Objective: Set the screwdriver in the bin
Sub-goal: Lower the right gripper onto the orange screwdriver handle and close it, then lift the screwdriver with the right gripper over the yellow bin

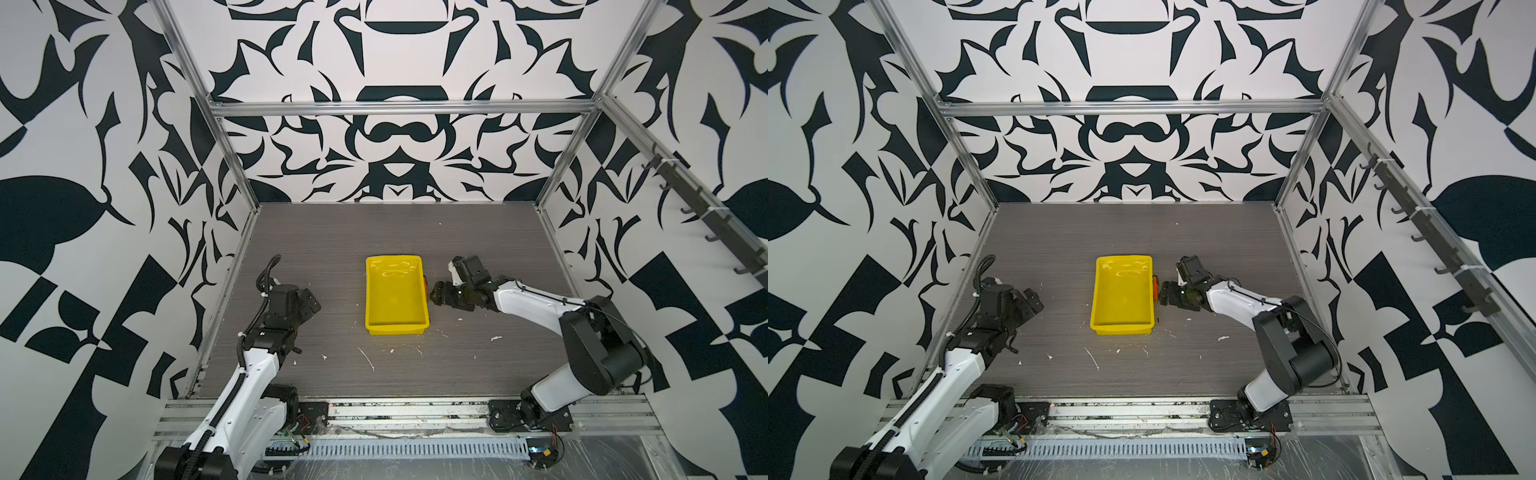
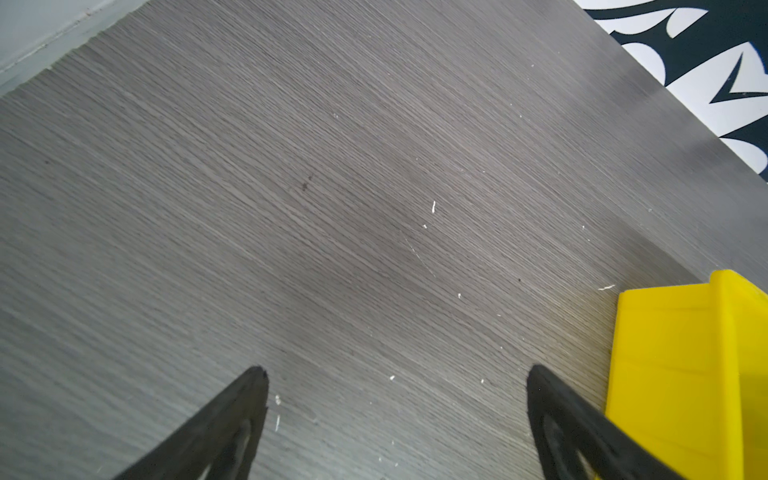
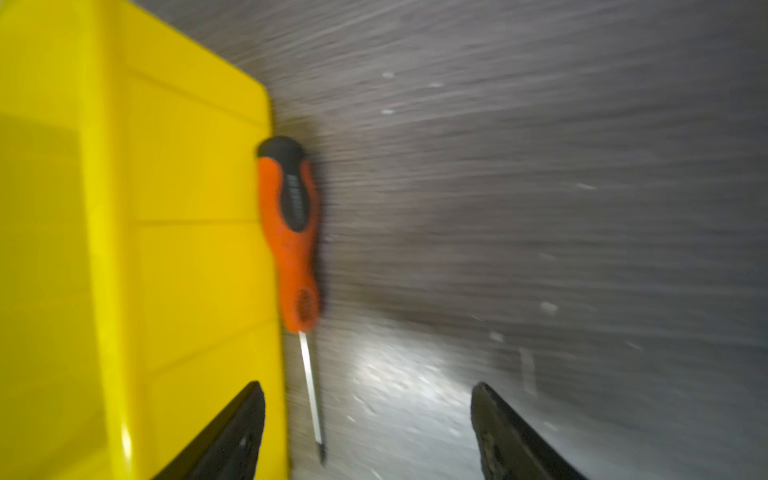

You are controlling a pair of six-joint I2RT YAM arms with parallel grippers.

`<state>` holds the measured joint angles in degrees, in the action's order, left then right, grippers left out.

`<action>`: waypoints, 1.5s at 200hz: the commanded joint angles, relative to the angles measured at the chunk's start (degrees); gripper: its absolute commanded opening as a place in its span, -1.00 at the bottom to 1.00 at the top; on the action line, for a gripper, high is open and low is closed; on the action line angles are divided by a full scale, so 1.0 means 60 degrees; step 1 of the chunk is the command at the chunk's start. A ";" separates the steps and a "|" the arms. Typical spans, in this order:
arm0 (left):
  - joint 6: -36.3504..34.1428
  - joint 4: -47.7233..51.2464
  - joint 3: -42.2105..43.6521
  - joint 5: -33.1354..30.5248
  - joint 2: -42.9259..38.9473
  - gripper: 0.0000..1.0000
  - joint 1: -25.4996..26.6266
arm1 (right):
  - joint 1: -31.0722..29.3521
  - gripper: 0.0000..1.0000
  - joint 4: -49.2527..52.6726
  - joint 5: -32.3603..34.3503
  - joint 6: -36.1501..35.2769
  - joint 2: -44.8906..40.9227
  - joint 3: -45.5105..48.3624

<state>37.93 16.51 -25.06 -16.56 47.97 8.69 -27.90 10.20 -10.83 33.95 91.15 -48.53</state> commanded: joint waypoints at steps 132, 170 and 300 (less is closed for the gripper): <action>0.0115 0.0031 -0.0417 -0.0036 0.0720 0.99 -0.0012 | -0.1259 0.26 0.0728 0.2233 -0.0091 0.1441 -0.1819; 0.0218 -0.0102 -0.0165 -0.0054 0.0258 0.99 -0.0012 | -0.1257 0.14 0.1095 0.2433 -0.0465 0.1994 -0.2381; 0.0288 -0.0059 -0.0215 -0.0005 0.0454 0.99 -0.0012 | -0.1261 -1.00 0.2229 0.3445 0.0598 0.0882 -0.2071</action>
<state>38.89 16.08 -26.13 -16.71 50.33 8.69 -35.35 19.29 6.37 33.19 101.60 -60.29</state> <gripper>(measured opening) 0.997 0.113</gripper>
